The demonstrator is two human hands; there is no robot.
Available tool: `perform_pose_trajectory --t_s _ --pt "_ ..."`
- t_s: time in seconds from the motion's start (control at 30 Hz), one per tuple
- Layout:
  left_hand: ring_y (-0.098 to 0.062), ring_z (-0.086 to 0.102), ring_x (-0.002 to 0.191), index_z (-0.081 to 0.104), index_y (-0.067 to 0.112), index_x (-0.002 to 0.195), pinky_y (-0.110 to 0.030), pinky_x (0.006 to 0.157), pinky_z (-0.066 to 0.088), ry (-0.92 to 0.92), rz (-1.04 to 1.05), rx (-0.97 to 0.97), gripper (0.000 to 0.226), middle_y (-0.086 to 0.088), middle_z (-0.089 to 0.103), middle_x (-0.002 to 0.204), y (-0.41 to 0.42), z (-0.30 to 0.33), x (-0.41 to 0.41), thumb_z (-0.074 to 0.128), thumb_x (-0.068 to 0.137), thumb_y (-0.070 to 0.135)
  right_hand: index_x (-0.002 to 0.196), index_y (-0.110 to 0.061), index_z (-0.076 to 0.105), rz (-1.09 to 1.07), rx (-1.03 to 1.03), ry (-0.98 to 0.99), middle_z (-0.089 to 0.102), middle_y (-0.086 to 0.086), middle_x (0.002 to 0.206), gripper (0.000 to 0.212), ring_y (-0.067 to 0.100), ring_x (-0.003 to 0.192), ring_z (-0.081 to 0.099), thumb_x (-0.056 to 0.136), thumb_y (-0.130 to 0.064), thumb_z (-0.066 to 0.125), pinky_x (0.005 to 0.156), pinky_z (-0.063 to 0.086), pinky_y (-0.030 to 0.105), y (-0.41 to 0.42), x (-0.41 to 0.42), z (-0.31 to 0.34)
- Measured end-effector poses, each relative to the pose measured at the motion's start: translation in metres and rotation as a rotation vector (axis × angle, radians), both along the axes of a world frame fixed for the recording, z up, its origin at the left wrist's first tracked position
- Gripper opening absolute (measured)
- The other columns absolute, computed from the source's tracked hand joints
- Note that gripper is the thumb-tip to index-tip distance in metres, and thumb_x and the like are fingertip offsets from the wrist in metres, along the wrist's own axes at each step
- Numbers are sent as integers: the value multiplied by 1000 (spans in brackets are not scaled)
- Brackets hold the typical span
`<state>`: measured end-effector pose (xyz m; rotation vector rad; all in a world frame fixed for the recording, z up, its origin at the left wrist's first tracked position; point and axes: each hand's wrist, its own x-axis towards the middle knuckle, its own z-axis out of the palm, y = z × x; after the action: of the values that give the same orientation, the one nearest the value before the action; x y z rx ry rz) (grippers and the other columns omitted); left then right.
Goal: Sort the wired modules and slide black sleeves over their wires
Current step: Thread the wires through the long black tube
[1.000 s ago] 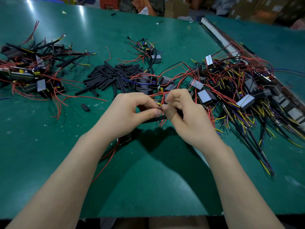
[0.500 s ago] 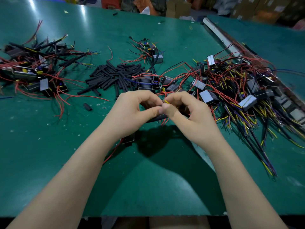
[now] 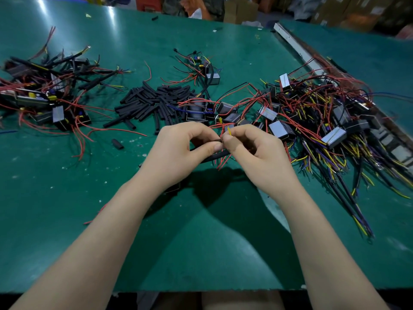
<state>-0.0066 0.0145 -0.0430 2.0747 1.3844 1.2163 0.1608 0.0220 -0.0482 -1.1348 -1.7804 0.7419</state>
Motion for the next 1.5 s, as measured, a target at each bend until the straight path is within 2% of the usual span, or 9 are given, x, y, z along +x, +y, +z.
perform_pose_trajectory --t_s 0.13,0.2,0.47,0.7,0.87,1.0,1.23,1.37,1.5 --pt "15 49 52 72 19 85 -1 54 32 6 -64 -126 12 27 58 59 0 2 -6 63 89 26 93 -33 58 49 -7 64 63 -16 74 16 3 67 54 92 -17 60 68 44 24 0 3 1" --pt "7 43 46 71 15 83 -7 49 31 70 -125 -220 26 22 51 52 1 1 -12 53 95 29 99 -34 52 62 -4 62 64 -18 74 20 15 71 57 89 -18 59 71 44 29 1 4 1" --pt "-3 57 79 72 13 93 -12 73 41 91 -162 -137 18 7 67 84 0 1 -14 58 92 25 88 -35 41 145 -6 69 61 -17 73 25 6 69 52 84 -20 60 69 44 30 2 8 -1" --pt "-5 55 76 72 7 90 -14 75 41 141 -185 -10 11 10 60 79 1 0 -11 65 88 15 88 -34 40 195 6 12 62 -18 75 25 3 69 51 86 -19 59 70 41 24 2 12 -1" --pt "-10 60 78 73 10 89 -25 78 46 91 -198 -40 11 -4 68 84 3 0 -16 70 83 18 91 -32 39 262 -8 -10 62 -16 76 24 1 70 50 89 -18 58 71 40 17 1 12 -2" --pt "-6 58 74 73 14 88 -20 74 45 48 -193 -51 9 0 66 81 3 0 -16 73 80 20 91 -32 37 193 55 -42 61 -7 75 28 2 71 51 92 -12 58 71 41 16 2 9 -5" --pt "-17 60 76 74 10 88 -30 76 46 109 -193 -15 12 -6 66 82 2 0 -15 69 83 20 92 -36 38 197 45 -69 66 -16 80 22 1 72 54 91 -28 58 71 40 15 3 10 -4" --pt "-11 56 72 72 10 85 -20 71 43 92 -156 15 5 -2 64 79 2 2 -15 70 84 15 94 -33 44 174 -49 -60 67 -13 70 16 13 68 58 92 -45 55 68 43 34 4 14 -2" --pt "-7 55 73 72 12 85 -13 71 40 20 -76 6 4 1 63 78 4 3 -20 70 84 16 86 -26 58 208 -92 -225 58 -10 62 16 2 58 49 93 -38 51 61 40 21 7 22 -2"
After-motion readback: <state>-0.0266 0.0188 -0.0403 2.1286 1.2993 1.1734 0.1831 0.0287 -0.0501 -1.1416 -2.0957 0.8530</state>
